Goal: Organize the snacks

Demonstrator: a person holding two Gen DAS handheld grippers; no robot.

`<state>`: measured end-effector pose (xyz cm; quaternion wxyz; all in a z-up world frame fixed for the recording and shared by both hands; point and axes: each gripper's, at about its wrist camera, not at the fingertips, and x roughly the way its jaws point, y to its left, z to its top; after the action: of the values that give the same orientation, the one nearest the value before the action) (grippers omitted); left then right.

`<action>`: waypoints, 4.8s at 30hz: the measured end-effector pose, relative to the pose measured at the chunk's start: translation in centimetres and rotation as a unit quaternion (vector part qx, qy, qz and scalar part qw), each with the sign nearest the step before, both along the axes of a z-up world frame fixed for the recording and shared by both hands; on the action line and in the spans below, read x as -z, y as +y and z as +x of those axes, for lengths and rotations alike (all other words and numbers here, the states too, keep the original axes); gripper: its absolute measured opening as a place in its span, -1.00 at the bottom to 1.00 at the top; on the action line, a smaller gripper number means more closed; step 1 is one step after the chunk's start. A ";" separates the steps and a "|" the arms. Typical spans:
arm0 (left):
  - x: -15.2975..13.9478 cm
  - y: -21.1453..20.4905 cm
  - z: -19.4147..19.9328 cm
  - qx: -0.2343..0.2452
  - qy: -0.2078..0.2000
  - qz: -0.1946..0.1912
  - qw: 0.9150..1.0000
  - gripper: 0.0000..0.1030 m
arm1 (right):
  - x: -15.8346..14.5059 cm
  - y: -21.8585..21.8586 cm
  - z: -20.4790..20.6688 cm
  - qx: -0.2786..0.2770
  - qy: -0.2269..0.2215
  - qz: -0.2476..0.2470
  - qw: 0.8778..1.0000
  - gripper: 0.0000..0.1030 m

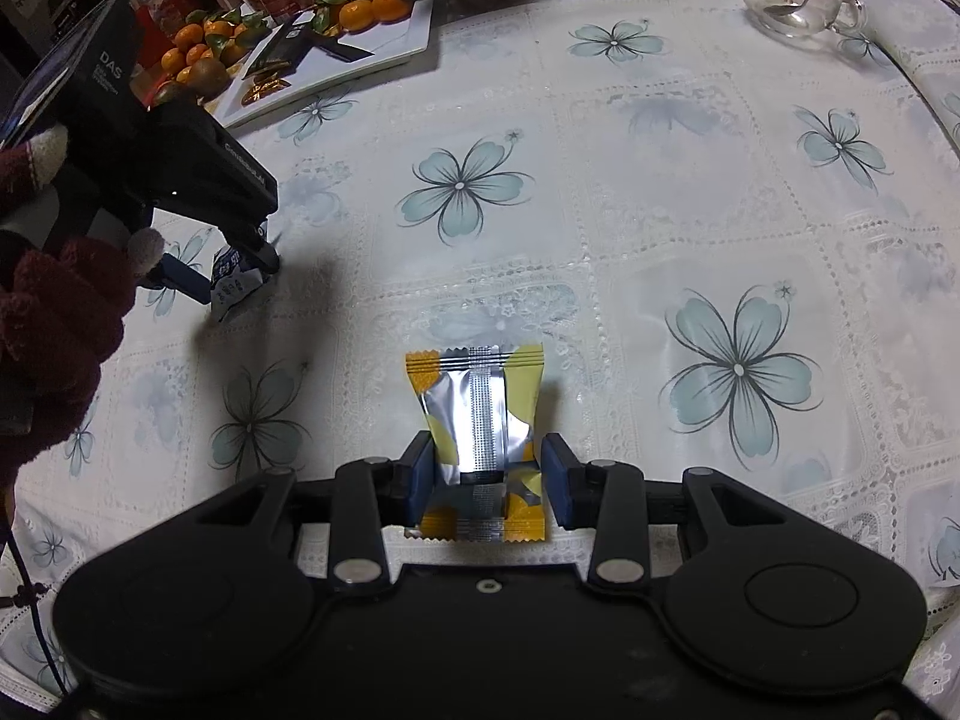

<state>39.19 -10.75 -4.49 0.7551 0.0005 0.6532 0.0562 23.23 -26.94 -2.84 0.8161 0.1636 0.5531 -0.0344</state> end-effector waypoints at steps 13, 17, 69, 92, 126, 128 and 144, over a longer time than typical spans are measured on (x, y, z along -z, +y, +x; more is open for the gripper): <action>-4.1 1.6 -5.5 0.020 0.009 -0.047 0.999 -0.24 | 0.3 -0.5 0.0 0.016 -0.001 -0.003 1.000 -0.22; -6.2 3.3 -10.0 0.041 0.006 -0.052 0.998 -0.24 | 1.0 -1.2 -0.1 0.036 0.007 0.000 0.999 -0.22; -3.7 9.6 -23.1 0.079 0.044 -0.034 0.995 -0.14 | -5.0 6.3 -14.2 0.031 0.033 -0.009 0.999 -0.18; -5.8 8.4 -29.2 0.090 0.016 -0.030 0.995 -0.13 | -6.4 8.8 -18.0 0.004 0.021 -0.018 1.000 -0.18; -9.1 9.6 -42.4 0.096 -0.101 -0.016 0.990 -0.13 | -7.3 10.0 -31.7 0.038 -0.027 -0.038 0.998 -0.18; -9.1 9.7 -42.8 0.096 -0.100 -0.019 0.990 -0.13 | -7.6 10.3 -31.9 0.033 -0.032 -0.042 0.998 -0.18; -9.6 10.6 -44.0 0.087 -0.105 -0.027 0.990 -0.13 | -8.1 11.5 -32.2 0.008 -0.037 -0.054 0.998 -0.18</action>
<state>-4.77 -0.16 5.12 0.8211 0.0306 0.5693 -0.0277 -8.97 -15.47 5.30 0.8435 0.1251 0.5183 -0.0646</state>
